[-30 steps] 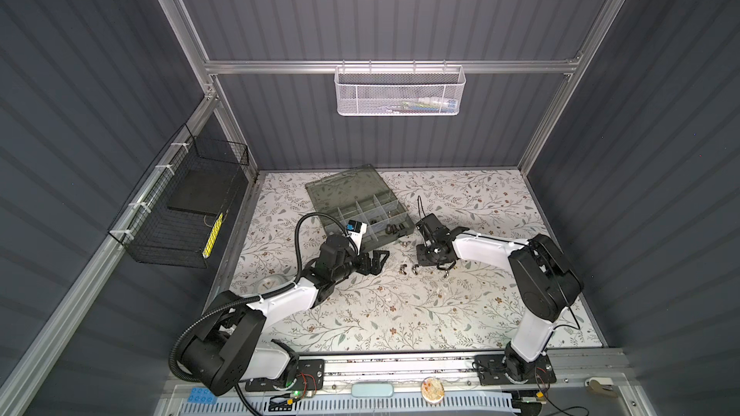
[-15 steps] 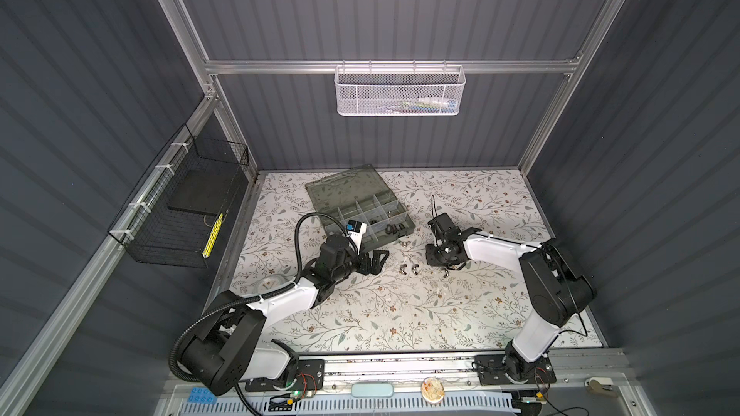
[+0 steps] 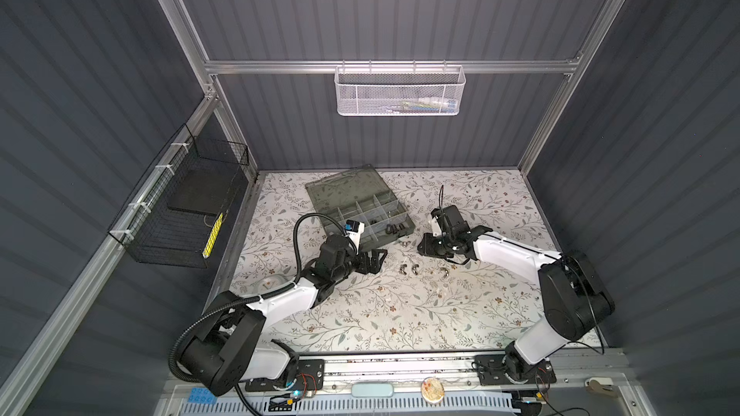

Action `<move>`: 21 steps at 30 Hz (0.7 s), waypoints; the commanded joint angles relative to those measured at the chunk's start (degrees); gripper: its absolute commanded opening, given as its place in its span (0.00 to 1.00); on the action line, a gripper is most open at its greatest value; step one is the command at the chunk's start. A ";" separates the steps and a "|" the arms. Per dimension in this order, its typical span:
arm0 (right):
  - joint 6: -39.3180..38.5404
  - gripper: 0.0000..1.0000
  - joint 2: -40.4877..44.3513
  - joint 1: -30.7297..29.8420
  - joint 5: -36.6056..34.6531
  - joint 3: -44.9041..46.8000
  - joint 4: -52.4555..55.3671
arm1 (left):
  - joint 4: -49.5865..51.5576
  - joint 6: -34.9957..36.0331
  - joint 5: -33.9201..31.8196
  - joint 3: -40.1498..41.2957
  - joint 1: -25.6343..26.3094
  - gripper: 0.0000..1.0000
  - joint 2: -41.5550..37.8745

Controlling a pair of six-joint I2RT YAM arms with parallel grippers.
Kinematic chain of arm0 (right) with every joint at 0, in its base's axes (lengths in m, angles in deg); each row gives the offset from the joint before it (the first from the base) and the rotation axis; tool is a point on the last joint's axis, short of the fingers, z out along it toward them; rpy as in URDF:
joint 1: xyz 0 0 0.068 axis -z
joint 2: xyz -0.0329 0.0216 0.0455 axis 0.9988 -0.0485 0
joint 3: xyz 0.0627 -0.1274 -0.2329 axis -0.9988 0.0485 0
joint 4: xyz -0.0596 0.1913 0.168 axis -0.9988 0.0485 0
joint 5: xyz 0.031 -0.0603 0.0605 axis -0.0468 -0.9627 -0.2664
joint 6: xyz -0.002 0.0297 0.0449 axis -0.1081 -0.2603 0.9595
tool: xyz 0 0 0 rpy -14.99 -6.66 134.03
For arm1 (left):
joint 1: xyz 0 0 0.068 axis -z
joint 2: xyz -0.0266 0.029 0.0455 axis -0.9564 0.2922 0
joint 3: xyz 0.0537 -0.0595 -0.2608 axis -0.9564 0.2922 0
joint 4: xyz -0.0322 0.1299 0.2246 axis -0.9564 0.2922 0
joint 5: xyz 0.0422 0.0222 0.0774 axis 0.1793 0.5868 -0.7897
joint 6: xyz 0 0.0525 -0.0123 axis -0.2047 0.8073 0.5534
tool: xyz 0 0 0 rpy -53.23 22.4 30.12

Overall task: Sort the screws and nuts into containers
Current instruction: Pick up the nut from the center of the table.

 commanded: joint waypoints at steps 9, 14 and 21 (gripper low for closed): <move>6.47 0.27 -3.13 0.10 11.12 -8.90 -10.13 | -0.40 -5.58 -1.60 2.50 -6.31 1.00 -4.43; 10.35 0.27 -6.67 0.02 12.67 -12.51 -15.06 | 2.57 -5.43 -7.12 3.03 -6.65 1.00 -7.06; 17.85 0.27 -14.00 0.05 16.47 -18.34 -23.76 | 2.45 -5.57 -8.38 3.90 -7.02 1.00 -8.40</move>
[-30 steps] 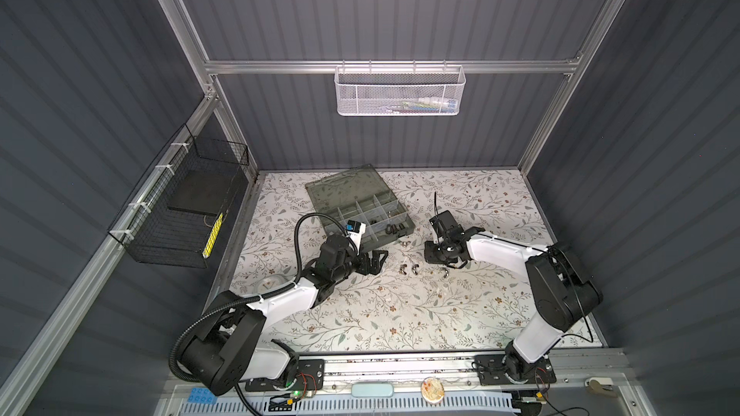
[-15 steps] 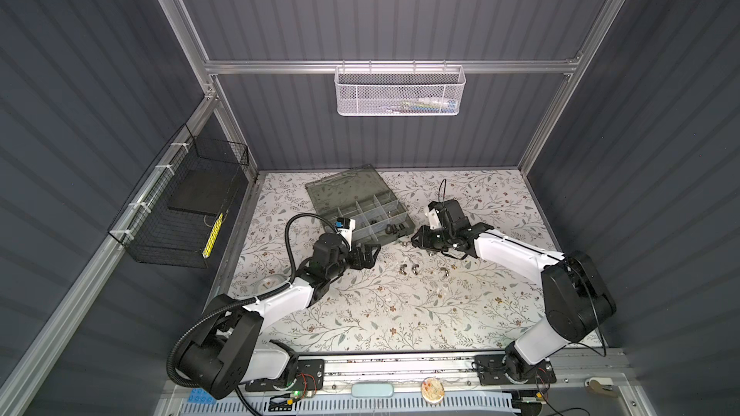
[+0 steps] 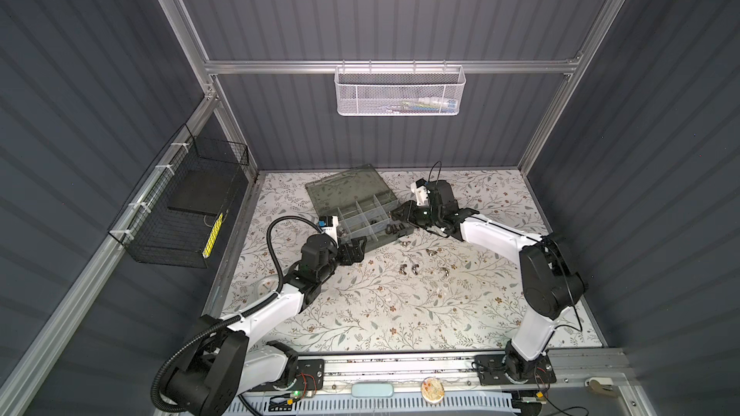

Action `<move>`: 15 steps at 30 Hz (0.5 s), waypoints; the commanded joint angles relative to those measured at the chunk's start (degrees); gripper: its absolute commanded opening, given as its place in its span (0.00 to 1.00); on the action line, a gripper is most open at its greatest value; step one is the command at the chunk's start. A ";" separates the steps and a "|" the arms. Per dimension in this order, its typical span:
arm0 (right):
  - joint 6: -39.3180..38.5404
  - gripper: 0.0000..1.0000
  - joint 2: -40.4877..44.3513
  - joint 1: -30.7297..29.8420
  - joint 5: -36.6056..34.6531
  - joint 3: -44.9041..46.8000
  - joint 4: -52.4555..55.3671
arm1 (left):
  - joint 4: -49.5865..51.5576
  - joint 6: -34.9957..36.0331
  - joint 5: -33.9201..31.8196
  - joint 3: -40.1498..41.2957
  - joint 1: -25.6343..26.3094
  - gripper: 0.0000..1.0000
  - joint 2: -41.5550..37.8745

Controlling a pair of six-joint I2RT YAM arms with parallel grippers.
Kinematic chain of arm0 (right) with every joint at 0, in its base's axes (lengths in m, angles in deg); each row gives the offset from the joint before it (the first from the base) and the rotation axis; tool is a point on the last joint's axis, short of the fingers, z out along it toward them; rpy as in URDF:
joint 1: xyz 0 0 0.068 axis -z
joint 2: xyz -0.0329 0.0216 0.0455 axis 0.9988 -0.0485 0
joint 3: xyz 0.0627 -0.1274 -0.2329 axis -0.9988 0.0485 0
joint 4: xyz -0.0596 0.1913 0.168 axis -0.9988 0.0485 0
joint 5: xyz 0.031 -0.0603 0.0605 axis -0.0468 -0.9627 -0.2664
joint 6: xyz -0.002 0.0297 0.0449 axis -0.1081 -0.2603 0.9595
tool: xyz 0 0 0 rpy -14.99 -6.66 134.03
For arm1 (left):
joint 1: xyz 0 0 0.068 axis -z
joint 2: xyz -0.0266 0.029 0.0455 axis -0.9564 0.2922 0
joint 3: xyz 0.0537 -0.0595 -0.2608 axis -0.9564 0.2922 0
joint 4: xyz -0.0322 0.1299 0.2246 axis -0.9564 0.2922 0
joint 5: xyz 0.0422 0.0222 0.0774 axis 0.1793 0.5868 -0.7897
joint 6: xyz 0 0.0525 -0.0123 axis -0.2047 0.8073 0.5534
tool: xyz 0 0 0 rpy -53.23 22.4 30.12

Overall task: Sort the screws and nuts into containers
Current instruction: Pick up the nut from the center of the table, then place the nut into the container.

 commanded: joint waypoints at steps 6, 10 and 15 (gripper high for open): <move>9.44 0.28 -8.56 0.04 4.35 -7.81 -10.77 | 1.02 -0.58 -0.24 0.32 -0.50 1.00 0.50; 10.87 0.28 -11.93 0.00 4.69 -10.81 -11.47 | 0.94 -0.42 -0.05 0.29 -0.50 1.00 0.34; 11.46 0.30 -15.05 -0.08 4.26 -13.06 -11.31 | 0.93 -0.32 0.11 0.31 -0.50 1.00 0.35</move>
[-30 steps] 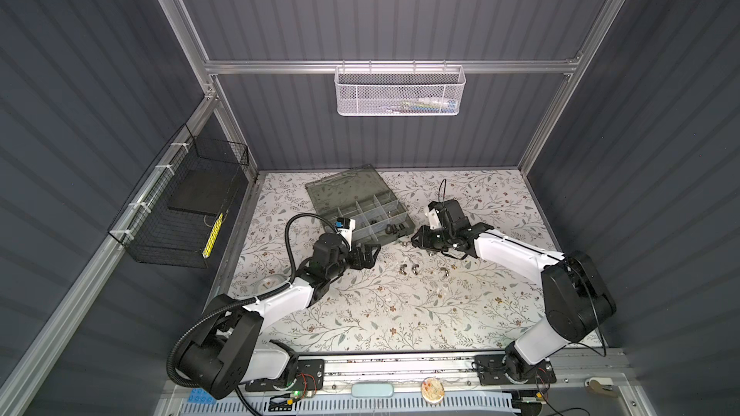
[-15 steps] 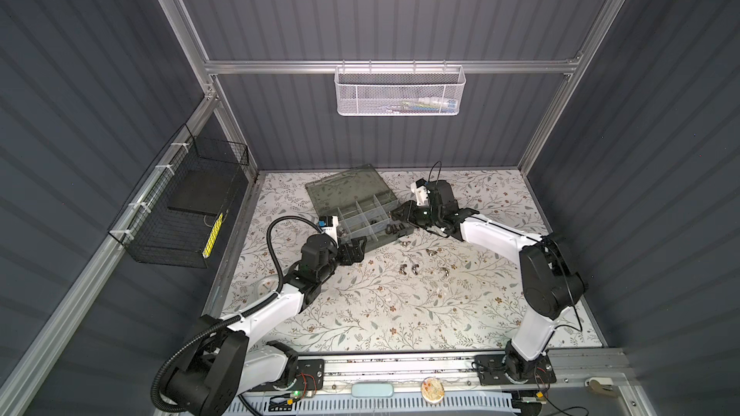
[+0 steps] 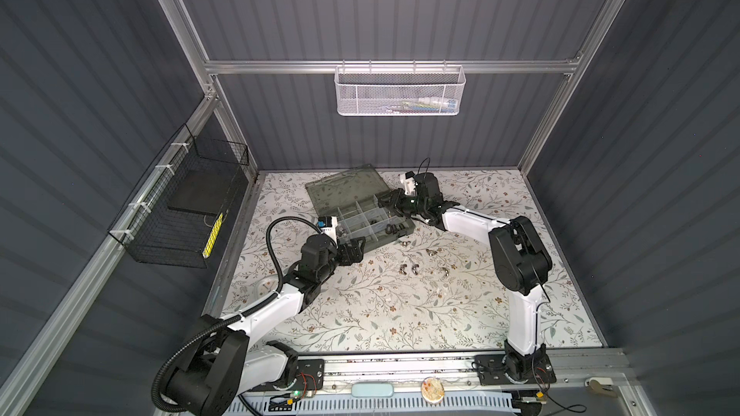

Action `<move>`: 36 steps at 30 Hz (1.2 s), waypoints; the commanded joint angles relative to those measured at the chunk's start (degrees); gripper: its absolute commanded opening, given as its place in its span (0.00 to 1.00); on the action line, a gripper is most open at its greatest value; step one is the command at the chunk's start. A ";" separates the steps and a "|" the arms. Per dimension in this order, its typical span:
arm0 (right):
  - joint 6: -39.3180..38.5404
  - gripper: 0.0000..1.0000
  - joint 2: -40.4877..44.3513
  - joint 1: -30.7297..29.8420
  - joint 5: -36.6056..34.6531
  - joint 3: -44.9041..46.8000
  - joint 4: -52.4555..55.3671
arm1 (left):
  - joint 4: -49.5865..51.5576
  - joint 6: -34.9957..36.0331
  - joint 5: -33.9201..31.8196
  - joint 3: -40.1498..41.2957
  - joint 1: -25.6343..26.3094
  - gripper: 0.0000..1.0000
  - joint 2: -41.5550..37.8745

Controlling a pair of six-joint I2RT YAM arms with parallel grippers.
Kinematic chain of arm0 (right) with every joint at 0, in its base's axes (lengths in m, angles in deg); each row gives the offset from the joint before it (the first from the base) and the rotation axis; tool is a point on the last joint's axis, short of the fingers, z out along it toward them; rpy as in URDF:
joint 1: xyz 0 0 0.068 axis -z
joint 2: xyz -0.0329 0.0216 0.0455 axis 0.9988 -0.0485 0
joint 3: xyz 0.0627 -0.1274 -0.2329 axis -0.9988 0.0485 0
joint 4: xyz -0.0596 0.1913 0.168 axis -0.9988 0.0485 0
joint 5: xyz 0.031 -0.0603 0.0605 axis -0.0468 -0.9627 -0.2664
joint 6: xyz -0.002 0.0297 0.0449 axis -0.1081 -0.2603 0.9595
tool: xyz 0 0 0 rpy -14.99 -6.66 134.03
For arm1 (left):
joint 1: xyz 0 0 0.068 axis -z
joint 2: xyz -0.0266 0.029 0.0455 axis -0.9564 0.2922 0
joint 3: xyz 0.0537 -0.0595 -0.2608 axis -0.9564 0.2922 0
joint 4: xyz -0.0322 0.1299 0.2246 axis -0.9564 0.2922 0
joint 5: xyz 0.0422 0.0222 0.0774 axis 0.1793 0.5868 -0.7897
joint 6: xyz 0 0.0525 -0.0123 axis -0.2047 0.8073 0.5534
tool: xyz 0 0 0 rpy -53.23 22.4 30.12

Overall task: Sort the screws and nuts into containers
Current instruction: Place the nut into the container.

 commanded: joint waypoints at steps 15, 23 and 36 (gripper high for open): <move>2.06 0.35 -6.26 -0.30 0.34 -2.86 -2.59 | 0.56 -0.29 1.25 -0.29 -0.46 1.00 1.39; 2.41 0.36 -6.87 -0.26 0.16 -2.69 -2.94 | 0.57 -0.26 1.16 -0.20 -0.46 1.00 1.22; 0.78 0.45 -3.63 -0.28 -0.62 -2.00 -1.46 | -0.68 0.41 3.90 -0.29 -0.46 1.00 1.64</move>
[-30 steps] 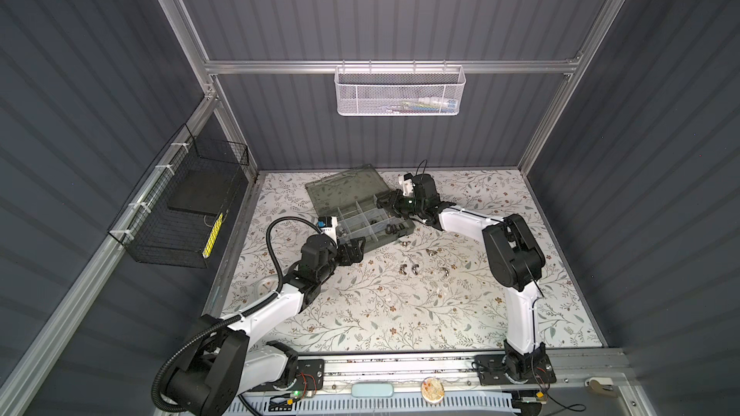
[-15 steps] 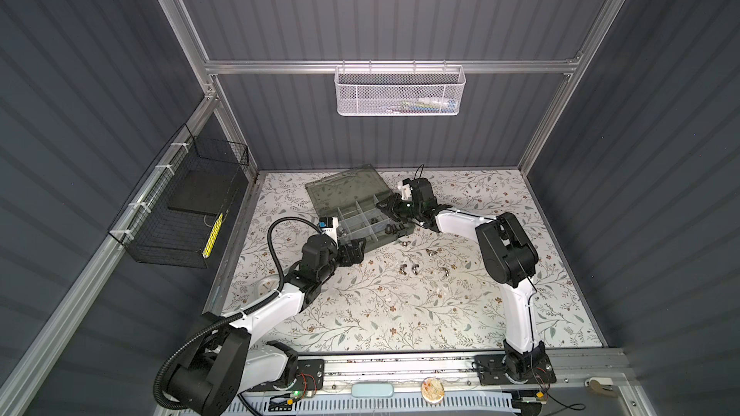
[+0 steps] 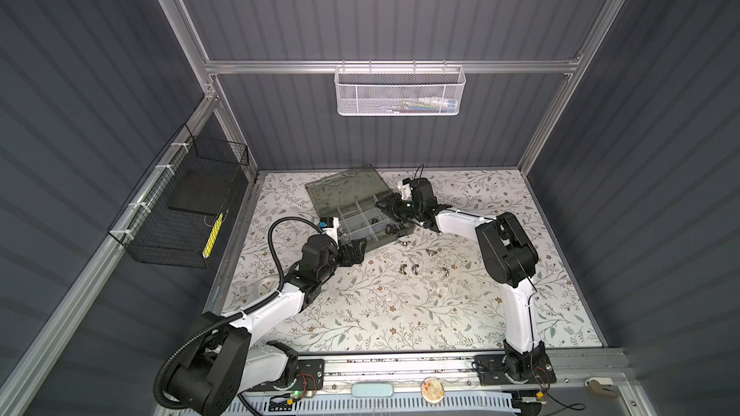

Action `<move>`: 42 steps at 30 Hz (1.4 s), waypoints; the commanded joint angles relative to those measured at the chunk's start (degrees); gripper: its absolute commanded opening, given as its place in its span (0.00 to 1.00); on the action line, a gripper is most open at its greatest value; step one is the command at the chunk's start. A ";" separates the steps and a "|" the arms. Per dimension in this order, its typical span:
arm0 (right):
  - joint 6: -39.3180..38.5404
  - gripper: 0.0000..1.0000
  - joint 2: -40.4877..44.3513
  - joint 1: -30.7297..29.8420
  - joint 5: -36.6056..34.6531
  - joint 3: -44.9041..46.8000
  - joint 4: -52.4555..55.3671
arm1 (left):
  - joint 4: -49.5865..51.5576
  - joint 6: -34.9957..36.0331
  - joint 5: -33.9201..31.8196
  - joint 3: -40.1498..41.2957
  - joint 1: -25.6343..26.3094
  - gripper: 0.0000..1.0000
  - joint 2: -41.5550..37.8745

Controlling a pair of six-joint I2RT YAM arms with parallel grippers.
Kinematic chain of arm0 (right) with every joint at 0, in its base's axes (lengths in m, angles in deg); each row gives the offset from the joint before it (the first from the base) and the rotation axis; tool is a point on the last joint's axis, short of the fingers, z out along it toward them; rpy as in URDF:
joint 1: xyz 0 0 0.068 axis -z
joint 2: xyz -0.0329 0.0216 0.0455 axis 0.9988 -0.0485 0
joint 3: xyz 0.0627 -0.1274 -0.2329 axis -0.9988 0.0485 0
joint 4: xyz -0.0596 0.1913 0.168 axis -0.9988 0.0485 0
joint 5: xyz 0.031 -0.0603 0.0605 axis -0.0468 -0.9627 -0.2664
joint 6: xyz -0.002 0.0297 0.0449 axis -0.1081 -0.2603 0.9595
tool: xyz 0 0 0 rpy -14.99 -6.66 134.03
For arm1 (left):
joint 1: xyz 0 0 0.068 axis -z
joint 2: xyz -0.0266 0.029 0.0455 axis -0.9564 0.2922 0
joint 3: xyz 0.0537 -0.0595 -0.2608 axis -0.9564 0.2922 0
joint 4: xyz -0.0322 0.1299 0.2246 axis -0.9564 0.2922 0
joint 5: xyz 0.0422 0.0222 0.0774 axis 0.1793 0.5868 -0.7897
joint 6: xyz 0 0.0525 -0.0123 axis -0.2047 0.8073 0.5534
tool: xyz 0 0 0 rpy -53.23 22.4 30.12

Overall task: Sort the screws and nuts into containers
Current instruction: Place the nut into the container, then pick up the nut from the center of the table.

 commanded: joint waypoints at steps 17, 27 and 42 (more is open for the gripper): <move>-8.53 0.84 19.38 1.94 -4.62 12.82 4.79 | -0.62 6.40 2.48 -2.45 5.54 1.00 2.33; -19.25 0.99 34.02 4.75 -13.21 24.15 17.47 | -1.82 7.42 4.02 -3.44 8.48 1.00 4.78; -23.96 0.99 45.30 7.30 -19.96 41.72 27.81 | 3.05 15.15 -4.84 -8.75 20.68 1.00 10.61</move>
